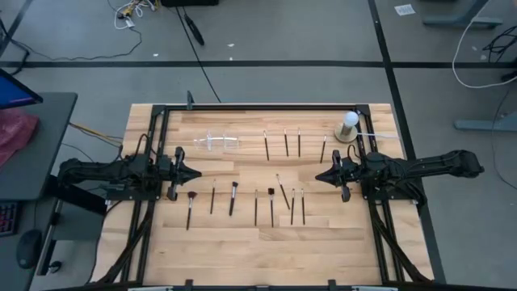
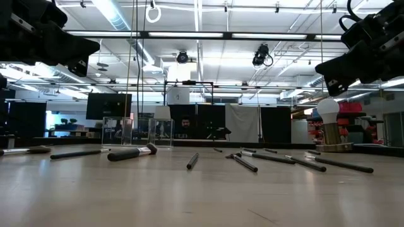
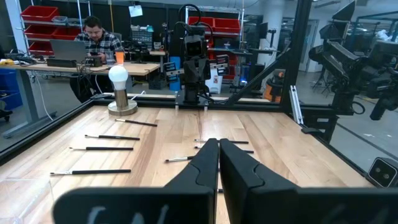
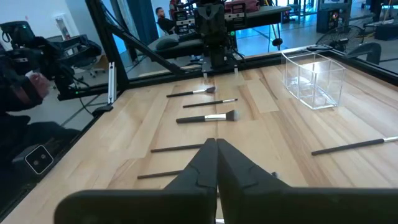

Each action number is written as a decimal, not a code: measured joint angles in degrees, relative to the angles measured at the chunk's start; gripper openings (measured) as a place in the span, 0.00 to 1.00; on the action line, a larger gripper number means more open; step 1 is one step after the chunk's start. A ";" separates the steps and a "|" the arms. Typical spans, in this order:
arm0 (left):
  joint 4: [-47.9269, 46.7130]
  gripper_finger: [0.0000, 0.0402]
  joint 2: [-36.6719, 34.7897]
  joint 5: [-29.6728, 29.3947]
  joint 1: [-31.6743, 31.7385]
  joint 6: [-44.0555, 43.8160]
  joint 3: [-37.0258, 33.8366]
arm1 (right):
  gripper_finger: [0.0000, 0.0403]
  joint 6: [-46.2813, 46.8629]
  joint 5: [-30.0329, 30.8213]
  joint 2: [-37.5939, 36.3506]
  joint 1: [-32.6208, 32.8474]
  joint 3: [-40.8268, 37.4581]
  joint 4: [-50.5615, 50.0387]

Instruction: Put items in baskets/containers

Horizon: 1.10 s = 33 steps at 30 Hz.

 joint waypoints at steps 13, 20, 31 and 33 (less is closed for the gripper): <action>0.01 0.05 0.00 0.00 0.01 -0.05 0.00 | 0.01 0.00 0.00 0.00 0.02 0.00 0.00; 0.01 0.05 -0.02 0.00 0.02 0.00 0.00 | 0.01 -1.05 0.00 -0.02 0.02 0.00 0.02; 0.66 0.05 -0.01 0.00 0.00 -0.04 0.00 | 0.01 -1.11 0.00 0.00 0.00 0.00 0.02; 0.79 0.05 0.01 0.00 0.02 -0.04 0.00 | 0.01 -1.19 0.01 0.00 0.01 -0.01 0.58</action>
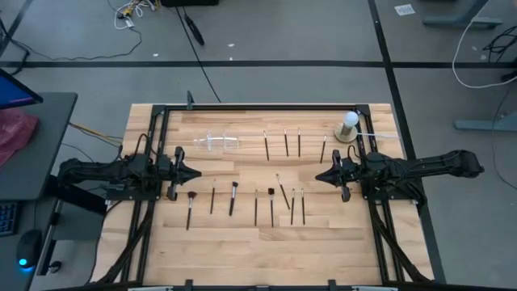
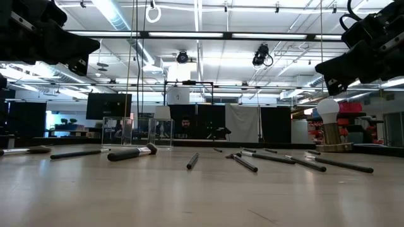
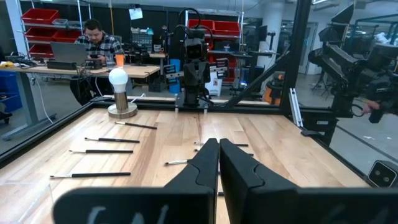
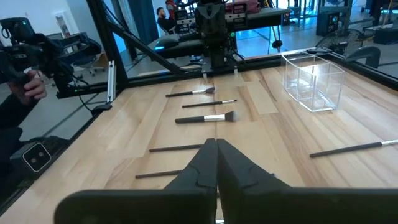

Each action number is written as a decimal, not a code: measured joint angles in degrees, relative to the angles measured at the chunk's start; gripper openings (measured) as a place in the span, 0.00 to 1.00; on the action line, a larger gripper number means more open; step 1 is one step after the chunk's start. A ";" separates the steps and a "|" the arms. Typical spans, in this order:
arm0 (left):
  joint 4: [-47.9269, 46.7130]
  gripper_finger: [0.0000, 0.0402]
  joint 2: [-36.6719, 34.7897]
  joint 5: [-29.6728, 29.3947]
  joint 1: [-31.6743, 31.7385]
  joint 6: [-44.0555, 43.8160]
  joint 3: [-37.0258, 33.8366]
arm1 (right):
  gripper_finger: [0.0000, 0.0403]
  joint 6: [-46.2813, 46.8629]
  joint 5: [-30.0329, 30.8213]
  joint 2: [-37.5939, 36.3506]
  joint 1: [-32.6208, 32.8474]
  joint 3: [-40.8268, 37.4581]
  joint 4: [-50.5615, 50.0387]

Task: Put items in baskets/containers
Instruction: Put the eyeshadow brush into the transparent organizer

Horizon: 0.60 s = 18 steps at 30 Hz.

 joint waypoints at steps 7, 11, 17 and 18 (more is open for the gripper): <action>0.28 0.05 0.00 0.01 -0.02 0.00 0.00 | 0.01 -0.98 1.49 0.00 -0.05 -0.01 11.59; 0.28 0.05 0.00 0.00 -0.02 0.00 0.00 | 0.01 3.77 1.48 -0.02 -0.05 0.00 20.41; 0.73 0.05 0.00 -1.16 -0.02 0.05 0.00 | 0.01 4.16 7.29 5.63 3.00 0.03 27.11; 0.96 0.05 -0.02 -1.72 -0.02 0.04 0.00 | 0.01 3.97 9.52 7.72 4.01 0.03 28.47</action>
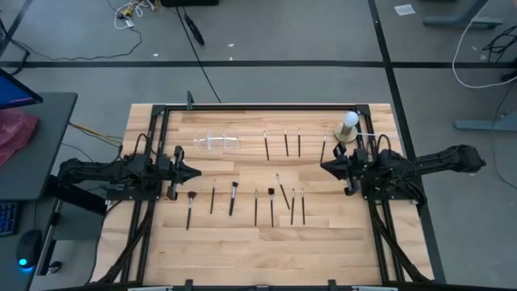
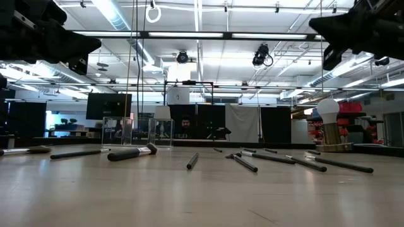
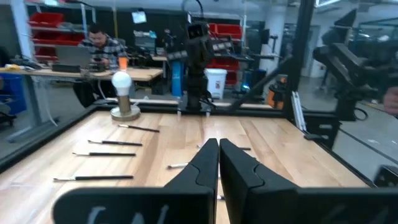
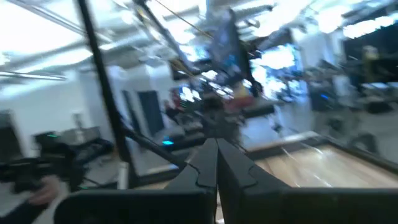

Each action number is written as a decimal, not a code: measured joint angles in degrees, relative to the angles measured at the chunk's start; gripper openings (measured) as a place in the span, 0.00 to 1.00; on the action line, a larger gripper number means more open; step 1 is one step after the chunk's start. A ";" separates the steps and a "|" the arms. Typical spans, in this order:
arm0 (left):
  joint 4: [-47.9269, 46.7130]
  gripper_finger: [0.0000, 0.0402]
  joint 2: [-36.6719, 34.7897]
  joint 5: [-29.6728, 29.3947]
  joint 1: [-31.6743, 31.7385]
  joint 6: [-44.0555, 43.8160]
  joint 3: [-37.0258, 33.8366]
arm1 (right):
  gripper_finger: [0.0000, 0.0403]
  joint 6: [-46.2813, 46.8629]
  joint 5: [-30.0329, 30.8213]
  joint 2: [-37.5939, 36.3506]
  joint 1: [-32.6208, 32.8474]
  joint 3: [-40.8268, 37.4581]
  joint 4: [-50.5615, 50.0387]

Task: Put items in baskets/containers
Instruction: Put the eyeshadow brush into the transparent organizer

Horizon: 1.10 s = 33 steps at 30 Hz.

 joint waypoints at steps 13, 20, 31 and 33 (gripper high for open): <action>0.19 0.05 0.00 -1.32 0.01 0.09 0.00 | 0.02 -1.59 22.37 39.36 9.51 16.18 0.53; 0.20 0.05 0.02 -1.93 0.01 -0.03 0.00 | 0.15 8.07 22.38 52.47 7.52 21.93 0.47; 0.20 0.05 0.02 -1.96 0.00 -0.02 0.00 | 0.47 18.42 31.34 66.81 9.43 39.53 -32.64; 0.20 0.05 0.01 -1.96 0.01 -0.02 0.00 | 0.48 22.75 33.82 69.37 9.88 41.55 -37.38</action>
